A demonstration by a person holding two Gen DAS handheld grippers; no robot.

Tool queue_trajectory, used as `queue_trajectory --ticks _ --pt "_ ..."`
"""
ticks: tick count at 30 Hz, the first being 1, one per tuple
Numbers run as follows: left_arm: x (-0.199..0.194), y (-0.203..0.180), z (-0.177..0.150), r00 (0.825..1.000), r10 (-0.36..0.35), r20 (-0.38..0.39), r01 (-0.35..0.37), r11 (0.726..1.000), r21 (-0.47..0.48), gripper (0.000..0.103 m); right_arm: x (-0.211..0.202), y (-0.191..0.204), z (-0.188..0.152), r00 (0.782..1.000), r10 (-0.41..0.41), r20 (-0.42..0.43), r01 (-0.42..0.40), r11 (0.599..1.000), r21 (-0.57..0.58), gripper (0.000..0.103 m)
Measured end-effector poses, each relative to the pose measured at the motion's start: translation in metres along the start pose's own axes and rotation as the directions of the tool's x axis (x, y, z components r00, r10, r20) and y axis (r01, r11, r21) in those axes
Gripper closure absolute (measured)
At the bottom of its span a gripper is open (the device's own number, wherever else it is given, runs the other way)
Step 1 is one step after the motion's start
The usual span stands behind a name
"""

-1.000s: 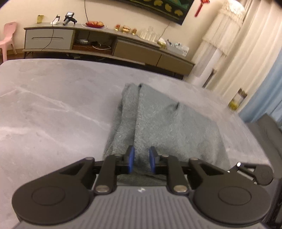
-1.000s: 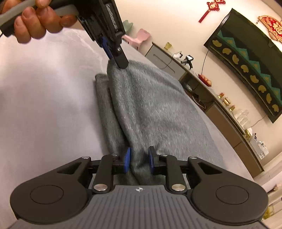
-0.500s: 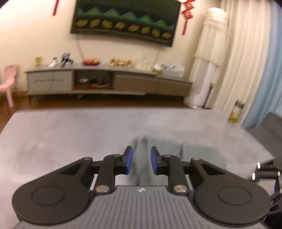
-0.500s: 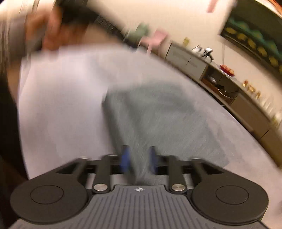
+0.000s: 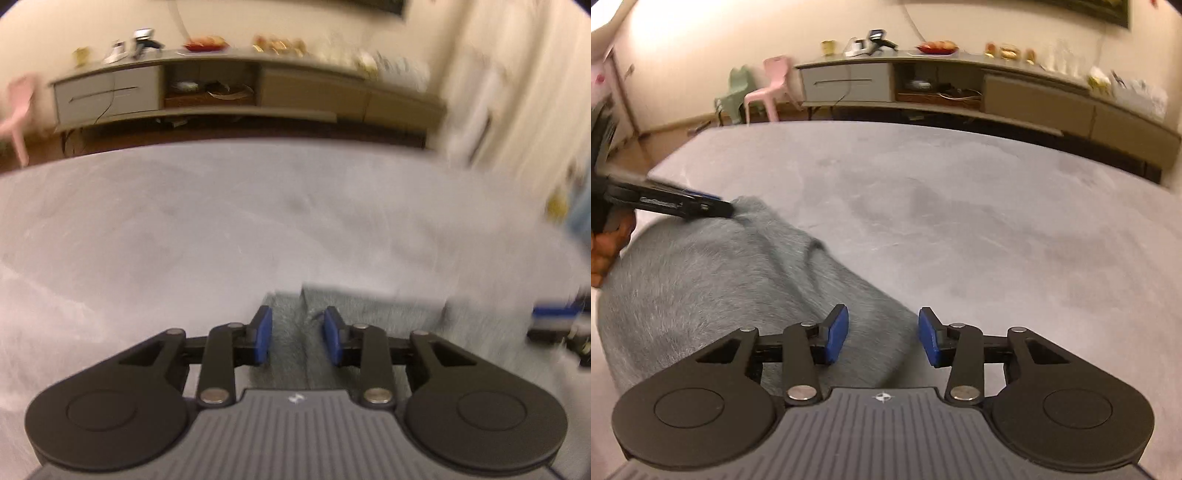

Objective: Fold clothes

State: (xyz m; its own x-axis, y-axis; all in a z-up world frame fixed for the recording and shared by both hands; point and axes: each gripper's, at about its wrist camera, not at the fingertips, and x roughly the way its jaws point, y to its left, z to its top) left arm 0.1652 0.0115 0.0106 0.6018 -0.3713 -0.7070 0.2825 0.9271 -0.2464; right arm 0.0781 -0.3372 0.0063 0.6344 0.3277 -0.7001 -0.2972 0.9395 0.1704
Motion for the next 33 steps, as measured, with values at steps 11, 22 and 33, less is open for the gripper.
queue_trajectory --ticks 11,22,33 --pt "0.024 -0.026 0.001 0.993 0.11 -0.049 -0.106 0.991 0.087 0.102 0.019 -0.025 -0.019 0.994 0.112 0.015 -0.113 0.974 0.199 0.098" --pt "-0.069 -0.027 -0.024 0.994 0.082 0.077 -0.088 0.993 0.079 0.089 -0.02 0.011 -0.024 0.985 -0.125 0.121 0.118 0.991 0.065 0.084" --pt "-0.094 -0.014 -0.12 0.961 0.274 0.035 -0.276 0.959 0.059 0.088 -0.045 0.085 -0.092 0.996 0.078 0.037 -0.071 0.981 -0.179 0.082"
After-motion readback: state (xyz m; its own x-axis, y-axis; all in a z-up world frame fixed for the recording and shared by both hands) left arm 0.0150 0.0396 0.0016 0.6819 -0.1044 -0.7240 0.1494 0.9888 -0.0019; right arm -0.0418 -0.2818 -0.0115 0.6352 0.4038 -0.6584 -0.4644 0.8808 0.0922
